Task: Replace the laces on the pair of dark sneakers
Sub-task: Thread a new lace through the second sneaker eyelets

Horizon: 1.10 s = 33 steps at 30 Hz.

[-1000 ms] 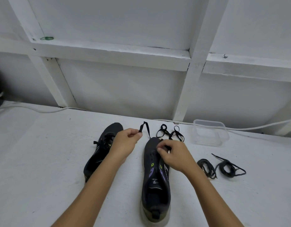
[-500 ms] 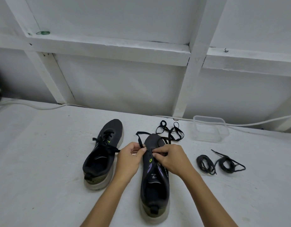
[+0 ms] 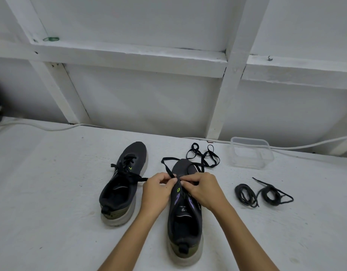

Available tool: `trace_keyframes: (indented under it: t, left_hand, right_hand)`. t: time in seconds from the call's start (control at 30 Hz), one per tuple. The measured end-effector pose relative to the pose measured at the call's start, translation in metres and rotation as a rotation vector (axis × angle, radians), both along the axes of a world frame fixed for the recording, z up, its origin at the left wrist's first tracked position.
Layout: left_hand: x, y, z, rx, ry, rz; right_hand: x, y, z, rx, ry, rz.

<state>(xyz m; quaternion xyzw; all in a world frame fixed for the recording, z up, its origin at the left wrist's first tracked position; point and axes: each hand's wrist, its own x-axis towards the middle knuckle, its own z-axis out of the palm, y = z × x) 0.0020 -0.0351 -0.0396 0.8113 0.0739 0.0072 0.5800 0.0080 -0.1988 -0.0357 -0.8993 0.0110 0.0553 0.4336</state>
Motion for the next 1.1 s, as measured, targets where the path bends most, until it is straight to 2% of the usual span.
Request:
trace_keyframes:
  t: [0.2, 0.37, 0.47, 0.57, 0.67, 0.8, 0.93, 1.1]
  left_hand:
    - [0.004, 0.004, 0.001, 0.069, 0.074, -0.050]
    - [0.002, 0.005, 0.002, 0.093, 0.068, -0.072]
    - [0.001, 0.003, 0.005, 0.084, 0.070, -0.068]
    - [-0.001, -0.001, 0.009, 0.049, 0.130, -0.079]
    - [-0.003, -0.001, 0.014, 0.014, 0.199, -0.149]
    - [-0.002, -0.003, 0.019, 0.109, 0.202, -0.143]
    - [0.002, -0.007, 0.026, 0.318, 0.129, -0.089]
    - [0.003, -0.005, 0.024, 0.360, 0.121, -0.020]
  right_hand:
    - [0.006, 0.009, 0.002, -0.150, 0.011, -0.024]
    - [0.003, 0.013, -0.001, -0.216, -0.066, 0.121]
    - [0.000, 0.009, -0.002, -0.123, -0.096, 0.138]
    - [-0.004, 0.007, -0.003, 0.004, -0.125, 0.061]
    - [-0.006, 0.006, -0.005, 0.027, -0.156, 0.030]
    - [-0.006, 0.008, -0.006, 0.020, -0.174, 0.039]
    - [-0.009, 0.007, -0.006, 0.051, -0.179, 0.011]
    - [-0.017, -0.007, -0.002, 0.173, -0.116, -0.065]
